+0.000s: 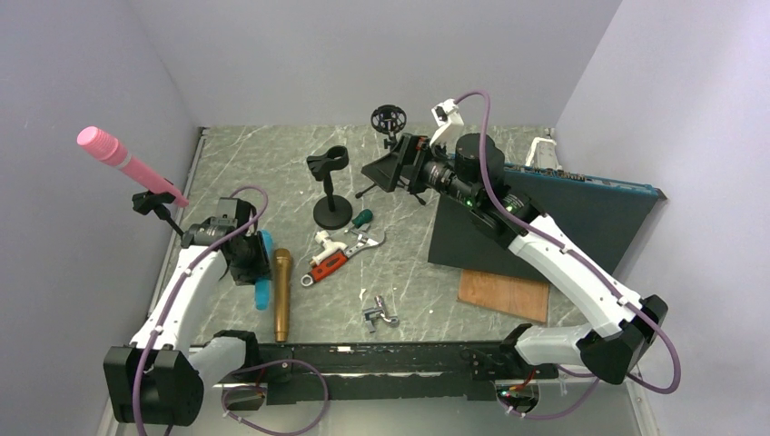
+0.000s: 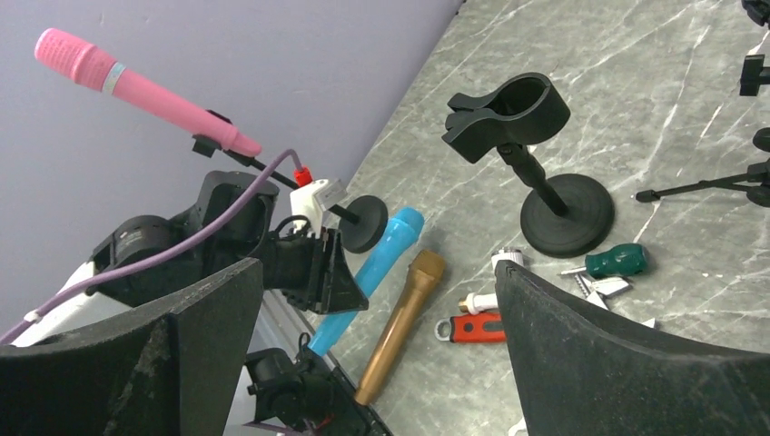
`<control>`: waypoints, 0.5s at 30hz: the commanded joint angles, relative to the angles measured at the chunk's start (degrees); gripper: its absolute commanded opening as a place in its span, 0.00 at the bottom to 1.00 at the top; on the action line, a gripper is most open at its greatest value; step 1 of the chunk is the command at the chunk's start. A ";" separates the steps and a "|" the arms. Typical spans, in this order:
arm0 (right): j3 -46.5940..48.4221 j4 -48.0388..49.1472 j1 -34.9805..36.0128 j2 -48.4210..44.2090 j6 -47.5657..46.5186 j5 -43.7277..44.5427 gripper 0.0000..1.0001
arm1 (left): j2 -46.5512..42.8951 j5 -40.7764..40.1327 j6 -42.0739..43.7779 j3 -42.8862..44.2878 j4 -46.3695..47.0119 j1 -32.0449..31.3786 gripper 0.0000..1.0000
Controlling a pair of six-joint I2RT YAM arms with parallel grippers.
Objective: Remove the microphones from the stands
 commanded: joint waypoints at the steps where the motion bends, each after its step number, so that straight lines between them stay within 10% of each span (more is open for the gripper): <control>1: 2.54 -1.25 -0.23 -2.38 -1.58 0.70 1.00 | 0.51 1.32 -1.63 -1.83 5.97 0.76 0.00; 15: 5.54 -1.94 -0.74 0.24 -2.09 -1.25 0.98 | 11.89 -0.51 -3.24 -0.44 1.88 0.76 0.00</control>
